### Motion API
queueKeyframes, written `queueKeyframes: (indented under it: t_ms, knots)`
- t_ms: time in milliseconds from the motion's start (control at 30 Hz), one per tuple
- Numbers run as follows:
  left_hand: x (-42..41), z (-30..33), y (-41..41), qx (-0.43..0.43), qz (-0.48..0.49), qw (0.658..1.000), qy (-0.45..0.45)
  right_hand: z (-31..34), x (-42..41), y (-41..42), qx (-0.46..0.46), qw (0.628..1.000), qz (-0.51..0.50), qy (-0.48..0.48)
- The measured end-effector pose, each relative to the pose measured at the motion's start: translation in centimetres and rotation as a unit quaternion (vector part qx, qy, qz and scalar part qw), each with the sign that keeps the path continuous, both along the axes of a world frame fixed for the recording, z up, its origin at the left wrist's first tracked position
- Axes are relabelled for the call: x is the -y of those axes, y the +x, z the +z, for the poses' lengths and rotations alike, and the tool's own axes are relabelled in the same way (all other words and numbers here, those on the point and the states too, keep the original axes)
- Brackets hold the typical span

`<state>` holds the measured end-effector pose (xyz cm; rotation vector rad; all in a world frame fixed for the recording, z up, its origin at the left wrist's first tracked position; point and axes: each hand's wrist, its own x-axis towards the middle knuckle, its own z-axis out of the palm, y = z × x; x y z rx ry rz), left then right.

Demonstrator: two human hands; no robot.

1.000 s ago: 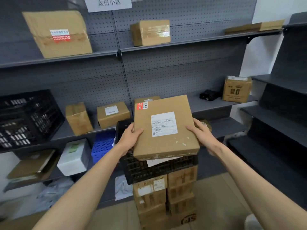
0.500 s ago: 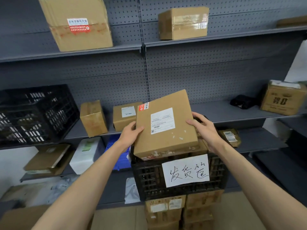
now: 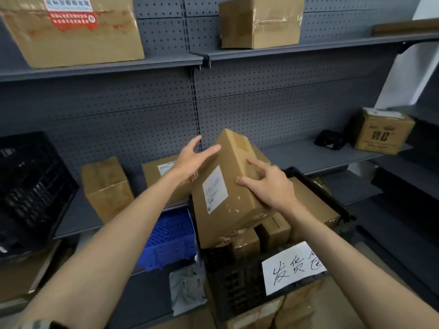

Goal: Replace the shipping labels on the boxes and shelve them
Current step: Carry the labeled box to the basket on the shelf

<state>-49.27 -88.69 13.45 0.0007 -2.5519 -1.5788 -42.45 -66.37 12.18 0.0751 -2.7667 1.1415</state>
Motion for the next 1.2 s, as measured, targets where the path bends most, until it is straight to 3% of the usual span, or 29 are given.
queueKeyframes:
  t_ms: [400,633,833,1200]
  knots:
    - [0.7,-1.4,-4.1,0.033,-0.084,0.994,0.062,0.5,3.4,-1.1,-0.014,0.992,-0.019,0.122]
    - [2.1,-3.1,-5.2,0.078,-0.104,0.991,0.019,-1.7,4.9,-1.7,0.041,0.988,0.016,0.145]
    - [3.5,-7.6,-5.2,0.106,-0.111,0.987,0.037,-5.0,5.4,-1.6,0.091,0.978,0.067,0.174]
    - [4.4,-14.6,-6.4,0.137,-0.166,0.963,-0.163,-12.6,7.2,0.0,0.110,0.974,0.049,0.193]
